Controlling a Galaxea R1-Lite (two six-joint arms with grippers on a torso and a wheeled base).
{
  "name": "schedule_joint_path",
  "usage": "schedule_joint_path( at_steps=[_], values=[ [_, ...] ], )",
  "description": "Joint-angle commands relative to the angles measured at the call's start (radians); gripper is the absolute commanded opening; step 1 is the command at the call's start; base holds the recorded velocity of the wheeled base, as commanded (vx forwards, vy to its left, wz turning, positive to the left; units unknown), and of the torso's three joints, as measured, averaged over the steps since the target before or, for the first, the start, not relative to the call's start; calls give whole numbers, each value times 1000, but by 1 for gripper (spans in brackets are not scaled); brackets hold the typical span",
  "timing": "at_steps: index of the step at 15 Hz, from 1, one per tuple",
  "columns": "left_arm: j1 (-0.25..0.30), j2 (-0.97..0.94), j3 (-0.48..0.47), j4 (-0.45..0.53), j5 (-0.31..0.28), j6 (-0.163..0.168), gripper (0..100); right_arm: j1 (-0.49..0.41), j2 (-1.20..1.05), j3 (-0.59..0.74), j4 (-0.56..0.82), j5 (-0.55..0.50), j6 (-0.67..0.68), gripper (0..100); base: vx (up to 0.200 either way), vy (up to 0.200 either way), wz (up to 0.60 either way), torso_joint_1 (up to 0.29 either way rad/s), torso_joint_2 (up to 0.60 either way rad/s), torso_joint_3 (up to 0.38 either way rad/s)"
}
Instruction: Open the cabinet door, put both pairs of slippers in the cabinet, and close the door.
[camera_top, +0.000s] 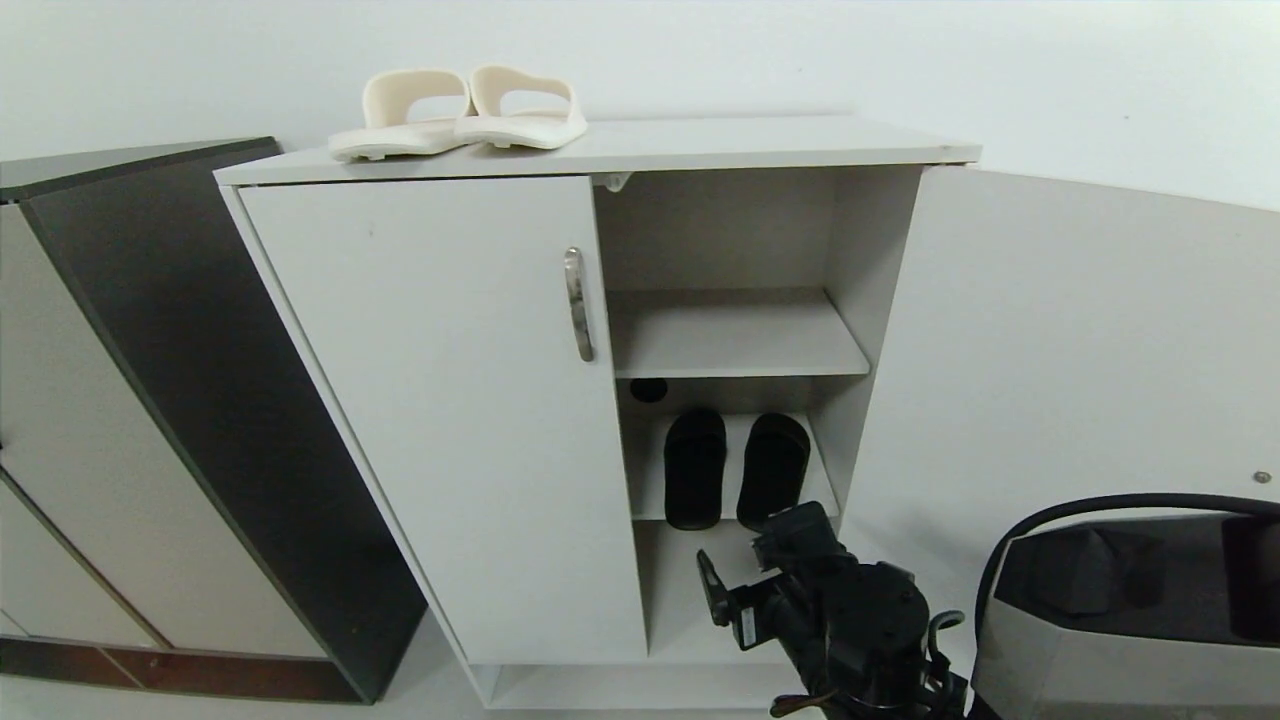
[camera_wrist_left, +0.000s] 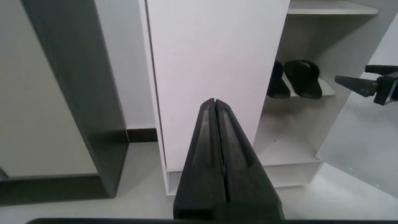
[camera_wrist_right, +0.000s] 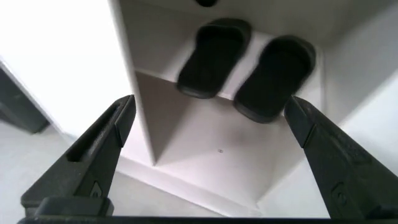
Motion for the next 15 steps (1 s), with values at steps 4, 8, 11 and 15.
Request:
schedule_joint_path(
  at_steps=[4,8,11,15],
  values=[
    [-1,2,0,0,0,-1,0,5,-2,53,-7,34,-43,100,0,200,0,2,5,6],
    [-1,0,0,0,0,-1,0,5,0,60,-7,42,-40,100,0,200,0,4,2,5],
    [-1,2,0,0,0,-1,0,6,1,61,-7,43,-40,100,0,200,0,1,2,1],
    [-1,0,0,0,0,-1,0,9,0,70,-7,60,-38,100,0,200,0,1,7,4]
  ],
)
